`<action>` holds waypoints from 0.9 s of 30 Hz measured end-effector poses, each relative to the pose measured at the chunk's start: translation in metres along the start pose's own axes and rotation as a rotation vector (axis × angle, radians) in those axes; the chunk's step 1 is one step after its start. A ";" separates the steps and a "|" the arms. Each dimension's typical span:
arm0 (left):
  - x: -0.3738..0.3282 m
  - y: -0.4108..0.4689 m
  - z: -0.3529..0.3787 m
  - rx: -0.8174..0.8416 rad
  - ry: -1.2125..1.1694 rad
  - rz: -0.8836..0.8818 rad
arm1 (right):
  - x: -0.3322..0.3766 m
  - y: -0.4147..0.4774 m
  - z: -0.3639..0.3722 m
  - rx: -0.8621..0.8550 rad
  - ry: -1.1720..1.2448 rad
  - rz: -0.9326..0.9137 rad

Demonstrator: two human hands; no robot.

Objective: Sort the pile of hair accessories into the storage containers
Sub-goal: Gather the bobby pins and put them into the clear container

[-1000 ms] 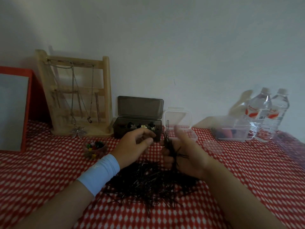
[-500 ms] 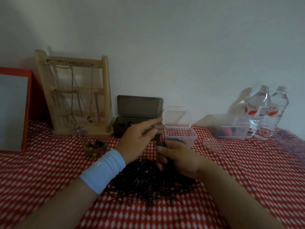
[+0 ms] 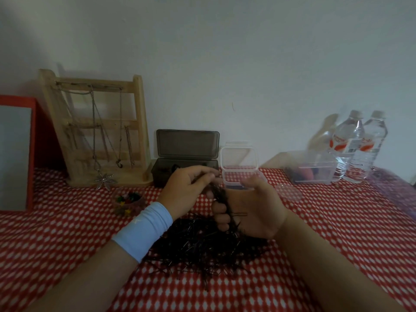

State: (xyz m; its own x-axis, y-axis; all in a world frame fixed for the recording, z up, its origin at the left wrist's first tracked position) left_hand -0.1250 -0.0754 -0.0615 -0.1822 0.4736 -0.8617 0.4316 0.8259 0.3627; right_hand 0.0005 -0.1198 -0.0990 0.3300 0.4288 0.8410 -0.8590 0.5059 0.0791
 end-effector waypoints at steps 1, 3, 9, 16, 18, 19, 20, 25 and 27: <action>0.001 0.000 0.000 -0.006 -0.002 -0.004 | 0.001 -0.001 0.002 0.042 0.022 -0.014; 0.004 0.000 -0.001 -0.019 -0.002 -0.022 | 0.003 -0.002 0.004 0.067 0.015 -0.025; -0.001 -0.005 0.003 0.029 -0.086 -0.047 | 0.003 -0.001 -0.002 -0.126 -0.318 -0.010; -0.002 -0.009 0.020 0.304 -0.220 -0.113 | -0.001 0.006 -0.009 -0.332 -0.329 -0.003; 0.001 -0.008 0.022 0.335 -0.216 -0.127 | 0.003 0.004 -0.005 -0.342 -0.371 -0.010; 0.002 -0.008 0.023 0.345 -0.209 -0.128 | 0.004 0.003 -0.004 -0.343 -0.424 0.009; 0.001 -0.006 0.024 0.348 -0.204 -0.127 | 0.005 0.001 -0.003 -0.340 -0.485 0.043; -0.010 0.000 0.032 0.373 -0.162 -0.120 | -0.005 0.005 0.001 -0.227 -0.585 0.135; -0.014 0.003 0.039 0.425 -0.092 -0.139 | -0.006 0.007 0.000 -0.220 -0.562 0.128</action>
State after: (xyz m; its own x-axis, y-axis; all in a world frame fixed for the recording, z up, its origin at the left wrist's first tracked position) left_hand -0.0871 -0.0915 -0.0626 -0.1928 0.3220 -0.9269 0.7367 0.6715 0.0801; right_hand -0.0075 -0.1190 -0.1029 -0.0786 0.0671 0.9946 -0.7576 0.6445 -0.1034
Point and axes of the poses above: each hand's wrist, its own y-axis towards the middle knuckle, its own z-axis out of the palm, x = y × z, the point moved 6 cm from there along y, towards the middle knuckle, and after that the axes turned 10 degrees about x, right-handed, at the moved point
